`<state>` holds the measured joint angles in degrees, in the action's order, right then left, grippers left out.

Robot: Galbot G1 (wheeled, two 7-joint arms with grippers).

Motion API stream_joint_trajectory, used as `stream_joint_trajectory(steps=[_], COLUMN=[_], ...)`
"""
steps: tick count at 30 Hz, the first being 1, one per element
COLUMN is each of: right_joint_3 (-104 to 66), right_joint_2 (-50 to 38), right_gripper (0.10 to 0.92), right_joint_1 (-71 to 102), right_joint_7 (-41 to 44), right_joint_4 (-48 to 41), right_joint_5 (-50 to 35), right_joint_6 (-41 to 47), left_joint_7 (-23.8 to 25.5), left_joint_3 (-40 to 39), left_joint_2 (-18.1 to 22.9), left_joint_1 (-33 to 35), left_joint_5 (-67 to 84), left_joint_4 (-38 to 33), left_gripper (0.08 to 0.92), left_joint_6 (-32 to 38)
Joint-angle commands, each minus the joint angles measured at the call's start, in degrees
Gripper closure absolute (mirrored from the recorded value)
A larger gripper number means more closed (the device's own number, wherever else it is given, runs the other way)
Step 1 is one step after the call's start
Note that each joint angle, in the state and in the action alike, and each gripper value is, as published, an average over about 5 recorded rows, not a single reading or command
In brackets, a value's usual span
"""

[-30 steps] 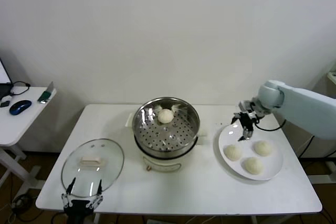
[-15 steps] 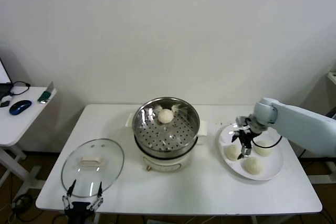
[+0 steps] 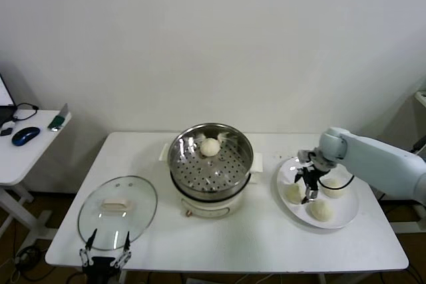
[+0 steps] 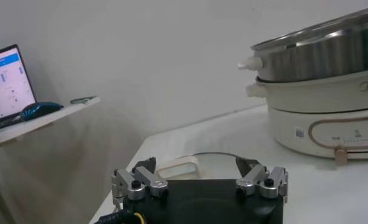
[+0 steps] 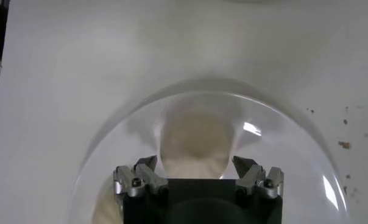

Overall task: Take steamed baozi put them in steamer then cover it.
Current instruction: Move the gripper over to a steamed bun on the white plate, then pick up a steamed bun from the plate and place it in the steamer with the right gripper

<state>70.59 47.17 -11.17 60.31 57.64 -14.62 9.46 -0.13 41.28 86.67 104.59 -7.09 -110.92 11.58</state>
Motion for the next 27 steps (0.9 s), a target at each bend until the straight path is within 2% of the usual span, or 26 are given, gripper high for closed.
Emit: stream_joint_trajectory(steps=[1,8,16,20,27], right_joint_3=[-0.3,-0.4,2.3,8.0,17.3], right_joint_2=[0.6,0.3,-0.9,-0.3,4.9], right_gripper=[0.253,0.33,0.353,0.357,0.36], right_joint_1=[0.5,0.3,-5.8,-15.3,-33.2], right_joint_7=[0.3,0.5,0.4,0.7,0.7], right_joint_4=[-1.0,-0.7,-0.3,-0.3,-0.6], right_joint_5=[-0.3,-0.6,-4.8,-10.2,-24.7], right_joint_6=[-0.3,-0.5,-1.2,-1.8,0.6], left_joint_7=[0.0,-0.2,-0.5,-0.7,-1.1], left_joint_3=[0.1,0.0,-0.1,-0.2,-1.1], left_joint_2=[-0.1,0.0,0.1,0.1,0.6], left_joint_1=[0.2,0.4,0.7,1.0,1.5], left_joint_5=[-0.1,-0.1,-0.1,-0.1,-0.5], left_joint_4=[-0.1,0.0,-0.4,-0.8,-1.7], left_gripper=[0.177,0.177,0.177,0.177,0.177], left_joint_6=[-0.1,0.1,0.1,-0.1,-1.0])
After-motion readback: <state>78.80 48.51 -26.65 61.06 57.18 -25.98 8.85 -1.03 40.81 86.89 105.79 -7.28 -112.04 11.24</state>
